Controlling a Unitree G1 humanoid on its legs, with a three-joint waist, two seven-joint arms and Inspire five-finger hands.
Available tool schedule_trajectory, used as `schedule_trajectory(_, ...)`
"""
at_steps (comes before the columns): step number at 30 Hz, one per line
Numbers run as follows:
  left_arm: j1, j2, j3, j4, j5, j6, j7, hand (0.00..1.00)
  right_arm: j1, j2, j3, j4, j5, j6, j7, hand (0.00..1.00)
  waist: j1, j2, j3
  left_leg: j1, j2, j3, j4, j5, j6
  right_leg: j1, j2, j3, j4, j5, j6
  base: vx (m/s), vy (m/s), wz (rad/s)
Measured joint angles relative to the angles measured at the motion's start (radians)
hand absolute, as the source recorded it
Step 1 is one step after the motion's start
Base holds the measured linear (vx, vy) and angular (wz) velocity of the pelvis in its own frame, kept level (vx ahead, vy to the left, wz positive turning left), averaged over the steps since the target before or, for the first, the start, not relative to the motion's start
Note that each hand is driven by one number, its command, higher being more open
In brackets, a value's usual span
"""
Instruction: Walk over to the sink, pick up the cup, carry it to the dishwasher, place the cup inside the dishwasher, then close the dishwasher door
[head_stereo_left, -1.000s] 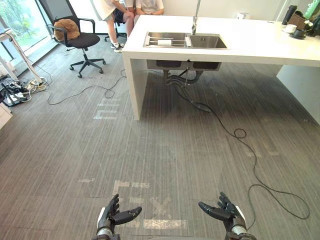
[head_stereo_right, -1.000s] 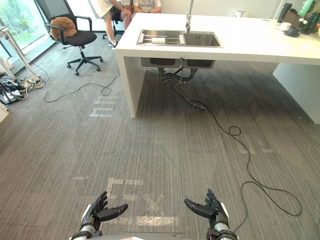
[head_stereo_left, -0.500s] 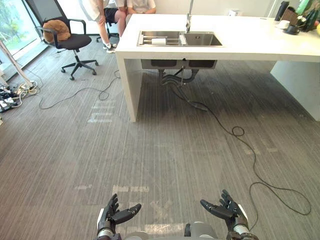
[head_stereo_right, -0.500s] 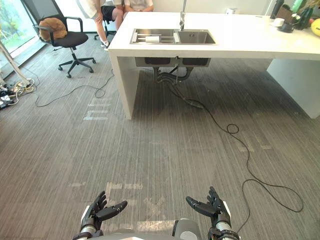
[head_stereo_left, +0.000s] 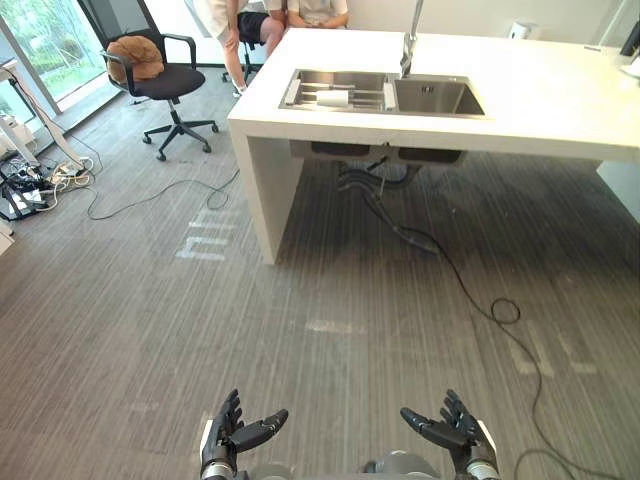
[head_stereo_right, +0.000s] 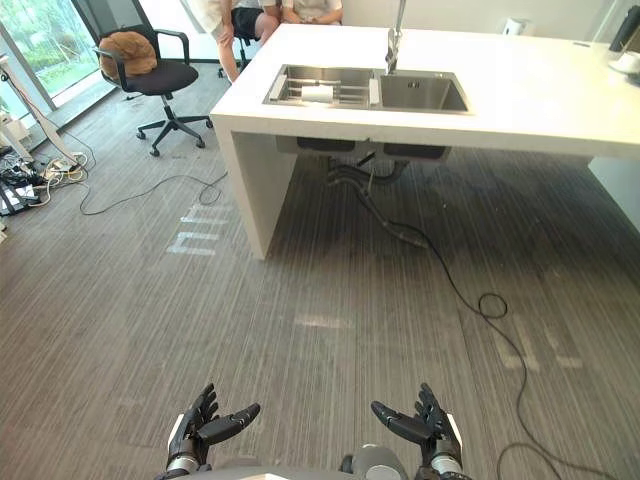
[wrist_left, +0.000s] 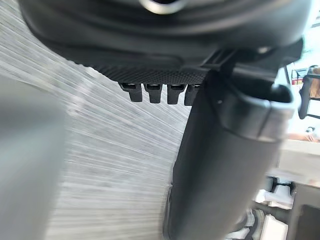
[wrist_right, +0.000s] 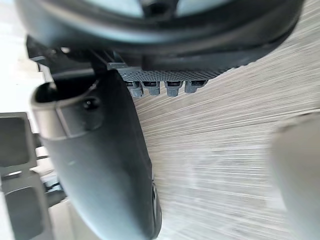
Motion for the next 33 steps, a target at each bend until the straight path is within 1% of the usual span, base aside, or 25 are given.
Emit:
schedule_trajectory(3, -0.008, -0.005, -0.025, -0.040, 0.000, 0.000, 0.005, 1.00, -0.032, -0.012, -0.009, -0.043, 0.010, 0.000, -0.013, 1.00, 0.013, -0.004, 0.008, -0.127, -0.079, 0.050, -0.261, -0.013, 0.006, 0.079, -0.019, 0.045, -0.078, 0.000, 0.001, 0.53, 0.017, -0.50)
schedule_trajectory(4, -0.011, -0.012, -0.030, -0.052, 0.000, 0.000, 0.006, 1.00, -0.042, -0.010, -0.010, -0.060, 0.011, 0.000, -0.019, 1.00, 0.018, -0.008, 0.023, -0.157, -0.104, 0.053, -0.362, 0.013, 0.006, 0.106, -0.031, 0.067, -0.091, -0.001, 0.002, 0.49, 0.125, -0.61)
schedule_trajectory(5, -0.016, -0.021, -0.035, -0.071, -0.005, 0.003, 0.007, 1.00, -0.042, -0.005, -0.009, -0.085, 0.012, 0.000, -0.030, 1.00, 0.032, -0.009, 0.034, -0.188, -0.128, 0.045, -0.506, 0.097, -0.001, 0.132, -0.047, 0.089, -0.089, -0.009, 0.016, 0.56, 0.187, -0.81)
schedule_trajectory(6, -0.012, -0.019, -0.048, -0.094, -0.005, 0.002, 0.015, 1.00, -0.028, -0.005, 0.001, -0.116, 0.013, 0.000, -0.035, 1.00, 0.044, -0.004, 0.038, -0.196, -0.137, 0.032, -0.651, 0.199, -0.006, 0.161, -0.051, 0.122, -0.086, -0.031, 0.050, 0.46, 0.187, -0.80)
schedule_trajectory(7, -0.006, -0.018, -0.056, -0.105, -0.006, 0.001, 0.019, 1.00, -0.018, -0.005, 0.013, -0.132, 0.013, 0.000, -0.037, 1.00, 0.048, 0.002, 0.037, -0.198, -0.128, 0.030, -0.706, 0.230, -0.007, 0.179, -0.046, 0.143, -0.079, -0.054, 0.058, 0.48, 0.238, -0.84)
schedule_trajectory(8, -0.003, -0.007, -0.062, -0.102, -0.006, 0.003, 0.023, 1.00, -0.011, 0.001, 0.043, -0.138, 0.012, 0.003, -0.041, 1.00, 0.058, -0.001, 0.029, -0.193, -0.127, 0.035, -0.665, 0.356, 0.026, 0.210, -0.063, 0.182, -0.056, -0.111, 0.079, 0.40, 0.222, -0.59)
schedule_trajectory(9, -0.008, -0.003, -0.064, -0.095, -0.009, 0.010, 0.026, 1.00, -0.012, 0.008, 0.056, -0.138, 0.012, 0.008, -0.042, 1.00, 0.056, -0.015, 0.026, -0.196, -0.139, 0.038, -0.641, 0.371, 0.046, 0.217, -0.079, 0.193, -0.045, -0.119, 0.080, 0.61, 0.345, -0.42)
schedule_trajectory(10, -0.034, 0.028, -0.075, -0.095, -0.009, 0.017, 0.026, 1.00, -0.012, 0.024, 0.074, -0.140, 0.011, 0.014, -0.046, 1.00, 0.044, -0.057, 0.019, -0.206, -0.173, 0.054, -0.595, 0.319, 0.072, 0.191, -0.123, 0.214, 0.024, -0.114, 0.080, 0.50, 0.291, -0.01)
schedule_trajectory(12, -0.053, 0.030, -0.077, -0.098, -0.010, 0.018, 0.025, 1.00, -0.016, 0.026, 0.079, -0.141, 0.010, 0.029, -0.041, 1.00, 0.032, -0.070, 0.021, -0.220, -0.202, 0.062, -0.526, 0.248, 0.102, 0.107, -0.164, 0.223, 0.226, -0.087, 0.129, 0.48, 0.295, 0.09)
schedule_trajectory(13, -0.056, 0.043, -0.076, -0.103, -0.011, 0.018, 0.029, 1.00, -0.012, 0.038, 0.082, -0.142, 0.010, 0.053, -0.047, 1.00, 0.031, -0.100, 0.037, -0.169, -0.240, 0.082, -0.497, 0.182, 0.119, 0.002, -0.228, 0.252, 0.505, 0.041, 0.231, 0.48, 0.274, 0.05)
schedule_trajectory(14, -0.053, 0.048, -0.077, -0.104, -0.013, 0.020, 0.037, 1.00, -0.006, 0.035, 0.104, -0.136, 0.009, 0.063, -0.048, 1.00, 0.029, -0.107, 0.040, -0.120, -0.262, 0.085, -0.503, 0.152, 0.125, -0.045, -0.261, 0.253, 0.630, 0.184, 0.228, 0.48, 0.244, -0.01)
schedule_trajectory(15, -0.043, 0.048, -0.077, -0.111, -0.013, 0.021, 0.045, 1.00, 0.001, 0.029, 0.122, -0.132, 0.008, 0.068, -0.046, 1.00, 0.025, -0.105, 0.040, -0.082, -0.269, 0.086, -0.516, 0.135, 0.127, -0.071, -0.277, 0.251, 0.693, 0.241, 0.221, 0.40, 0.180, -0.12)
schedule_trajectory(17, -0.006, 0.046, -0.079, -0.170, -0.013, 0.022, 0.078, 1.00, 0.014, 0.026, 0.179, -0.128, 0.006, 0.075, -0.037, 1.00, 0.023, -0.089, 0.041, 0.033, -0.271, 0.082, -0.596, 0.113, 0.127, -0.169, -0.260, 0.210, 0.773, 0.137, 0.192, 0.47, 0.220, -0.12)
schedule_trajectory(20, 0.002, 0.064, -0.089, -0.279, -0.011, 0.024, 0.138, 1.00, 0.033, 0.030, 0.206, -0.146, -0.002, 0.075, -0.020, 1.00, 0.012, -0.074, 0.037, 0.147, -0.265, 0.050, -0.708, 0.117, 0.112, -0.282, -0.211, 0.082, 0.609, 0.041, 0.186, 0.50, 0.137, 0.18)
schedule_trajectory(23, -0.023, 0.073, -0.089, -0.367, -0.002, 0.024, 0.159, 1.00, 0.077, 0.032, 0.194, -0.211, -0.003, 0.067, -0.011, 1.00, 0.002, -0.069, 0.038, 0.228, -0.256, -0.005, -0.737, 0.098, 0.099, -0.321, -0.146, 0.043, 0.274, 0.045, 0.184, 0.39, 0.015, 0.46)
schedule_trajectory(24, -0.038, 0.074, -0.090, -0.371, -0.002, 0.024, 0.159, 1.00, 0.087, 0.032, 0.186, -0.226, -0.002, 0.067, -0.010, 1.00, -0.001, -0.069, 0.038, 0.245, -0.254, -0.021, -0.734, 0.096, 0.094, -0.323, -0.128, 0.055, 0.173, 0.066, 0.181, 0.55, -0.039, 0.67)
schedule_trajectory(25, -0.044, 0.072, -0.089, -0.389, -0.002, 0.024, 0.160, 1.00, 0.101, 0.032, 0.184, -0.253, 0.000, 0.065, -0.012, 1.00, -0.004, -0.070, 0.037, 0.267, -0.253, -0.035, -0.722, 0.080, 0.068, -0.324, -0.112, 0.069, 0.077, 0.118, 0.168, 0.44, -0.059, 0.51)
schedule_trajectory(26, -0.038, 0.071, -0.089, -0.404, -0.001, 0.023, 0.162, 1.00, 0.108, 0.032, 0.185, -0.268, 0.000, 0.065, -0.013, 1.00, -0.003, -0.071, 0.036, 0.282, -0.254, -0.037, -0.718, 0.066, 0.046, -0.324, -0.111, 0.069, 0.048, 0.150, 0.153, 0.54, -0.102, 0.46)
schedule_trajectory(27, -0.017, 0.069, -0.089, -0.438, -0.001, 0.022, 0.170, 1.00, 0.117, 0.035, 0.185, -0.296, 0.000, 0.063, -0.013, 1.00, -0.002, -0.075, 0.031, 0.314, -0.256, -0.039, -0.710, 0.035, 0.019, -0.323, -0.112, 0.068, 0.030, 0.215, 0.101, 0.47, -0.150, 0.36)
schedule_trajectory(28, -0.003, 0.068, -0.095, -0.465, -0.001, 0.020, 0.180, 1.00, 0.128, 0.038, 0.187, -0.323, 0.000, 0.061, -0.015, 1.00, -0.005, -0.078, 0.020, 0.329, -0.256, -0.038, -0.702, 0.002, 0.017, -0.325, -0.118, 0.065, 0.041, 0.250, 0.070, 0.59, -0.225, 0.46)
schedule_trajectory(29, 0.006, 0.046, -0.095, -0.482, -0.001, 0.019, 0.198, 1.00, 0.131, 0.027, 0.186, -0.350, 0.001, 0.061, -0.021, 1.00, -0.006, -0.046, 0.002, 0.356, -0.222, -0.034, -0.702, -0.047, 0.012, -0.335, -0.100, 0.044, 0.107, 0.218, 0.046, 0.51, -0.216, 0.32)
schedule_trajectory(30, 0.019, 0.033, -0.091, -0.498, -0.002, 0.016, 0.213, 1.00, 0.126, 0.026, 0.188, -0.359, 0.001, 0.061, -0.025, 1.00, 0.002, -0.029, -0.013, 0.357, -0.202, -0.026, -0.678, -0.051, 0.000, -0.338, -0.086, 0.040, 0.124, 0.169, 0.033, 0.41, -0.176, 0.17)
schedule_trajectory(31, 0.026, 0.025, -0.089, -0.518, -0.002, 0.014, 0.235, 1.00, 0.117, 0.027, 0.188, -0.367, 0.002, 0.062, -0.024, 1.00, 0.005, -0.017, -0.016, 0.317, -0.179, -0.018, -0.582, -0.047, -0.007, -0.330, -0.075, 0.033, 0.129, 0.148, 0.024, 0.49, -0.224, 0.04)
schedule_trajectory(32, 0.033, 0.012, -0.090, -0.556, -0.001, 0.013, 0.265, 1.00, 0.108, 0.023, 0.188, -0.387, 0.002, 0.064, -0.022, 1.00, 0.005, -0.002, -0.018, 0.243, -0.142, -0.015, -0.410, -0.021, -0.036, -0.304, -0.058, 0.024, 0.115, 0.130, 0.016, 0.49, -0.221, 0.03)
schedule_trajectory(33, 0.038, 0.002, -0.089, -0.586, 0.001, 0.013, 0.284, 1.00, 0.106, 0.019, 0.187, -0.400, 0.003, 0.067, -0.020, 1.00, 0.007, 0.005, -0.018, 0.204, -0.122, -0.015, -0.321, 0.010, -0.042, -0.291, -0.048, 0.021, 0.107, 0.121, 0.011, 0.57, -0.255, 0.02)
